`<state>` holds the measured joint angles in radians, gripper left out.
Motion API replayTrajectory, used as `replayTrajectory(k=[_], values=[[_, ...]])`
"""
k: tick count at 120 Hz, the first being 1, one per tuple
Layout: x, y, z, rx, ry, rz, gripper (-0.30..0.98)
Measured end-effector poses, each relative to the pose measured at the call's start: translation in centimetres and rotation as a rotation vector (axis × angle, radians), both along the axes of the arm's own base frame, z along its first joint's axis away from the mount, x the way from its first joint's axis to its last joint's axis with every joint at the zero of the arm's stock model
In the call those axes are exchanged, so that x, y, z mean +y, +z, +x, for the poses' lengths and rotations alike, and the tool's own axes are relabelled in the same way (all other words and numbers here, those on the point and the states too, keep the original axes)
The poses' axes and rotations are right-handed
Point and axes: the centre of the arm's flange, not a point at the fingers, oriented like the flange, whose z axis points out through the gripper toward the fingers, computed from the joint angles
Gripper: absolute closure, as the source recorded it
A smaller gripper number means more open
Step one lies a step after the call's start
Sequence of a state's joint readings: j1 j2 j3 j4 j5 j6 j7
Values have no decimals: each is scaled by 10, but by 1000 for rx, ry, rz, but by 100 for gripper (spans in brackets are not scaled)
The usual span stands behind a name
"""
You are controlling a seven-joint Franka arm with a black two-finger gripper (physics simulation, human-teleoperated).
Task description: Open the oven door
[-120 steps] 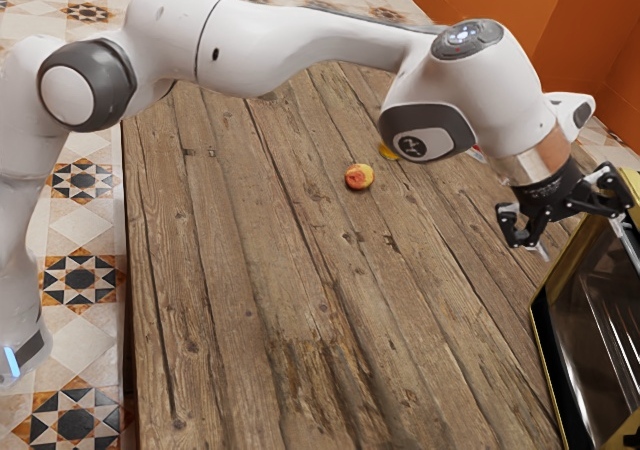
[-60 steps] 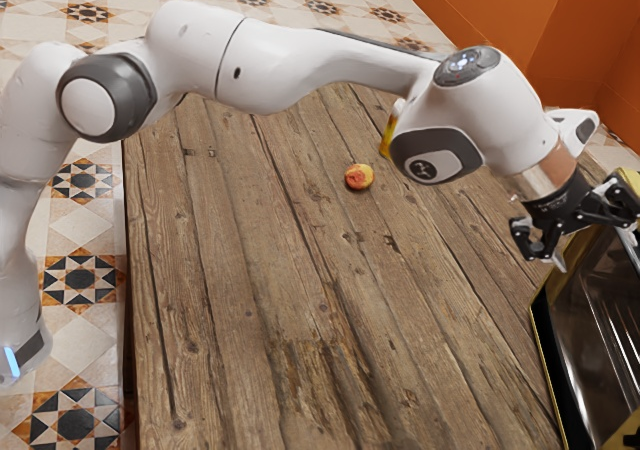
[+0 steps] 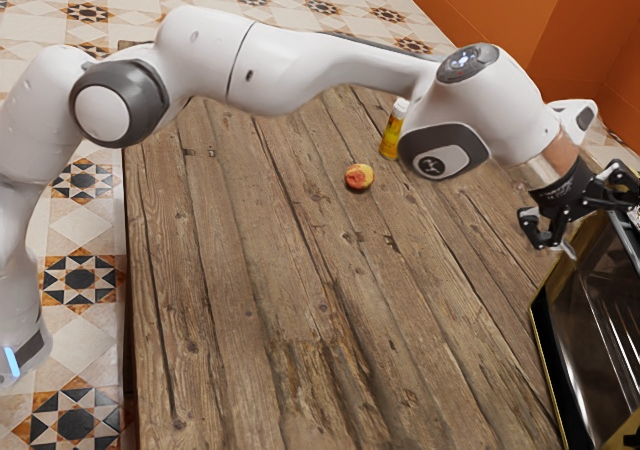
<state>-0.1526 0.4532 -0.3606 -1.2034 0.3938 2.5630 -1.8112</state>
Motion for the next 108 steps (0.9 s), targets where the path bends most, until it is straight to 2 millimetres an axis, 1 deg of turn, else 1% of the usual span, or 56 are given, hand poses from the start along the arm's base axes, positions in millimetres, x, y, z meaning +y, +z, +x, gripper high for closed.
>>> replayTrajectory(k=[9, 21, 34, 52, 64, 76, 89, 108], values=[[10, -1, 5, 11, 15, -17, 0], [14, 2, 8, 14, 17, -38, 0], [13, 2, 11, 15, 10, -52, 0], [9, -15, 19, 32, -3, -54, 0], [9, -11, 24, 13, -6, -66, 0], [8, -12, 25, 8, -11, -67, 0], [4, -20, 27, 16, -19, -64, 0], [4, -27, 30, 31, -21, -75, 0]])
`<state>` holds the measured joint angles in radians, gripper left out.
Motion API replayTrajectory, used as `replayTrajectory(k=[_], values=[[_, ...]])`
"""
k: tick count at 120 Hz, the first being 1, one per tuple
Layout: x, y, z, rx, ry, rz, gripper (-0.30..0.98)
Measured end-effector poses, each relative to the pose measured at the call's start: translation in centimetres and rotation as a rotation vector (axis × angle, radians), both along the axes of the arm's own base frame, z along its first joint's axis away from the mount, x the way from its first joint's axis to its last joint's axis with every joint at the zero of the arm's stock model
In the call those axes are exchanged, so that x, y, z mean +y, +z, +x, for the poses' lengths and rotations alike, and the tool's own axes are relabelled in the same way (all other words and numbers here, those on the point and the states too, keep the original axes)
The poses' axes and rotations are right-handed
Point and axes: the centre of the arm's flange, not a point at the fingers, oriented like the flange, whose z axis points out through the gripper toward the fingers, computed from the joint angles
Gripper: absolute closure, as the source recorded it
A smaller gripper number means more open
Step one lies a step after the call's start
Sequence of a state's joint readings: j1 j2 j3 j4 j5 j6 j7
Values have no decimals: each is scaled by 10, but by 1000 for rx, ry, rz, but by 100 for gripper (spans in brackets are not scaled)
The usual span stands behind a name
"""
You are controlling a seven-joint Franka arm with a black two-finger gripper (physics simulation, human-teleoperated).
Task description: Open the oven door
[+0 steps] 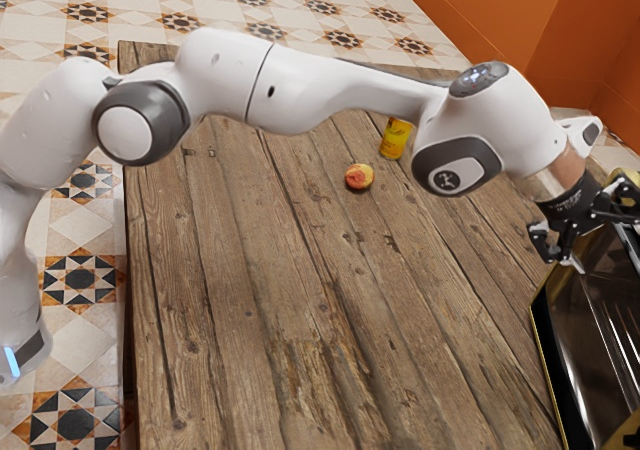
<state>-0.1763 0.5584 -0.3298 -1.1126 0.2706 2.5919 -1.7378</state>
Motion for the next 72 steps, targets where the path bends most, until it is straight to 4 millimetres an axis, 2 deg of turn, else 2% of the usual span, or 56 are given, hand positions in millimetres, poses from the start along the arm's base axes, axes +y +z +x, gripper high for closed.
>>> replayTrajectory(k=[45, 72], values=[[0, -16, 6, 36, -1, -24, 0], [8, -10, -1, 48, 16, -29, 0]])
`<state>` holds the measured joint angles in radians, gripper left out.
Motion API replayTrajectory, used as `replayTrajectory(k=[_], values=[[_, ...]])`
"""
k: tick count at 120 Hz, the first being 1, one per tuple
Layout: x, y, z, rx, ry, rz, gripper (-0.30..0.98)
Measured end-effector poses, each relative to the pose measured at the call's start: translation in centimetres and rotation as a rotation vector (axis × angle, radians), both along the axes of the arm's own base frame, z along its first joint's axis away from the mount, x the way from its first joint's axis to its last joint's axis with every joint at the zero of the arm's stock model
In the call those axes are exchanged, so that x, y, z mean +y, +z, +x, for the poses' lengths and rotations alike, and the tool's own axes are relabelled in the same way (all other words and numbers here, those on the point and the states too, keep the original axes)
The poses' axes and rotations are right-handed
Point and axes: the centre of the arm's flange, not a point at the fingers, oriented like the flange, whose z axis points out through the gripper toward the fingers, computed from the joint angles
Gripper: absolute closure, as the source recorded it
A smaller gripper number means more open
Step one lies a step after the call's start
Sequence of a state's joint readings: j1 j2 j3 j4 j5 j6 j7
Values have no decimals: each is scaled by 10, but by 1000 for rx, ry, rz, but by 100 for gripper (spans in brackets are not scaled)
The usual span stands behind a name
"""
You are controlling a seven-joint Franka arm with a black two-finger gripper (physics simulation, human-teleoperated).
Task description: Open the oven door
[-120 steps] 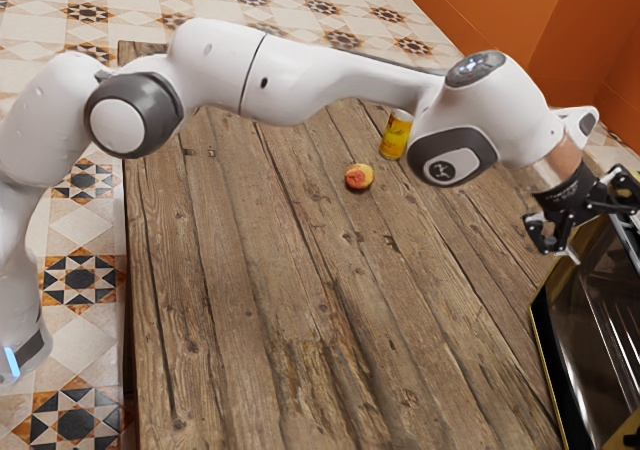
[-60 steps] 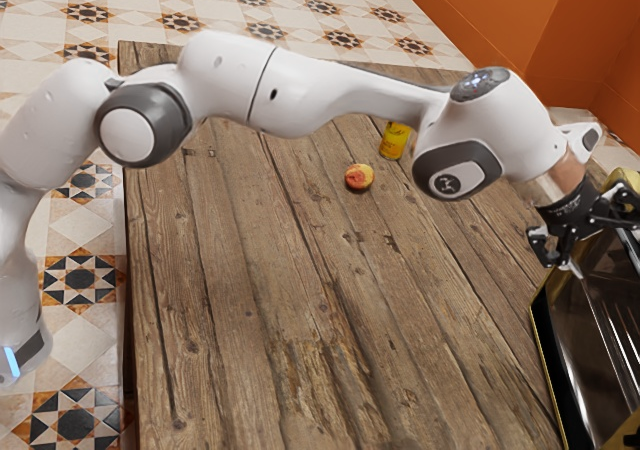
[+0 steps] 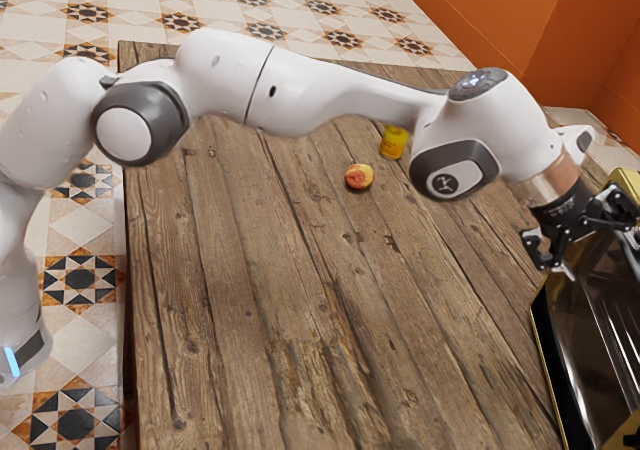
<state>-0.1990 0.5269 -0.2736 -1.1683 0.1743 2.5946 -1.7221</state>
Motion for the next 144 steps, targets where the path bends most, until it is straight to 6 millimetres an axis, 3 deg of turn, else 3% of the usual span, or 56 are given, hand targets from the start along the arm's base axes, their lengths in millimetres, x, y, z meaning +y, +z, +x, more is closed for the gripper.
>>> replayTrajectory(k=[58, 82, 144], values=[[9, -8, -12, 59, 15, -26, 0], [11, -21, -15, 89, 19, -18, 1], [28, -27, -49, 141, 41, 12, 1]])
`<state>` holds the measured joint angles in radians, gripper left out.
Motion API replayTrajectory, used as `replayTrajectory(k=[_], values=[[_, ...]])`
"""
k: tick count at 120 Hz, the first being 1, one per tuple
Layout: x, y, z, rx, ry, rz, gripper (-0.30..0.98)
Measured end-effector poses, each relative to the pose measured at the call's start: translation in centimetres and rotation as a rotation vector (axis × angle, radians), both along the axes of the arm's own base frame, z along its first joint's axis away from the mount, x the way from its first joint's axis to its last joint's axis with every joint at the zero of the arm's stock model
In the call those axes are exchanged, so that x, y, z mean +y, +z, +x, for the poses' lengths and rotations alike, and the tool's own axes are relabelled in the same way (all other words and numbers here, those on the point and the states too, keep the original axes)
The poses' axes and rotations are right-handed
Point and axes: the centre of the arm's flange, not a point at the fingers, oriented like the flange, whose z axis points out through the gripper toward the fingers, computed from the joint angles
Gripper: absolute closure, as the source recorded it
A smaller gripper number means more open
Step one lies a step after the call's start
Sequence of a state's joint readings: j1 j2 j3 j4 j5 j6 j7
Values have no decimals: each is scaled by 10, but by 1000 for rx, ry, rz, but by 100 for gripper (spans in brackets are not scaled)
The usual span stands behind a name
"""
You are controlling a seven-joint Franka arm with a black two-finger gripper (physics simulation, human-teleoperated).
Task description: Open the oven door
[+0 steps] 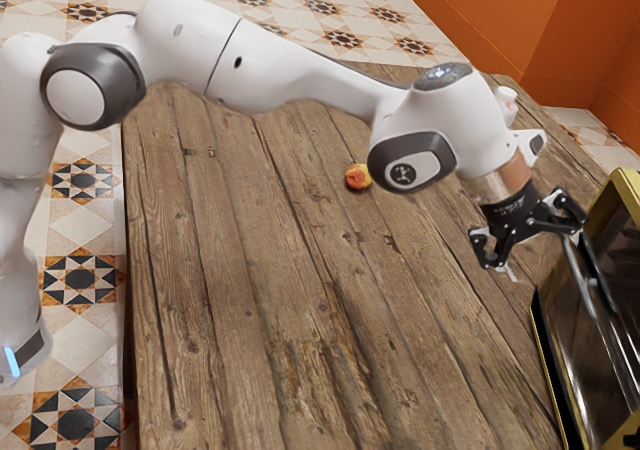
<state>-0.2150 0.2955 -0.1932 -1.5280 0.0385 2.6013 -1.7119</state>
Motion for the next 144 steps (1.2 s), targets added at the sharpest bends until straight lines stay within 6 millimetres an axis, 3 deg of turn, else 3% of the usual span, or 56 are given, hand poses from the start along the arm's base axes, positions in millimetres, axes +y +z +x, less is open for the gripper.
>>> replayTrajectory(k=[24, 92, 116, 130, 139, 144], values=[[6, -8, -8, 39, 19, -29, 1], [23, -3, -42, 99, 63, -95, 1], [34, 1, -74, 114, 80, -96, 1], [51, 12, -109, 110, 109, -97, 1], [90, 21, -129, 99, 181, -100, 0], [101, 25, -136, 94, 207, -102, 0]])
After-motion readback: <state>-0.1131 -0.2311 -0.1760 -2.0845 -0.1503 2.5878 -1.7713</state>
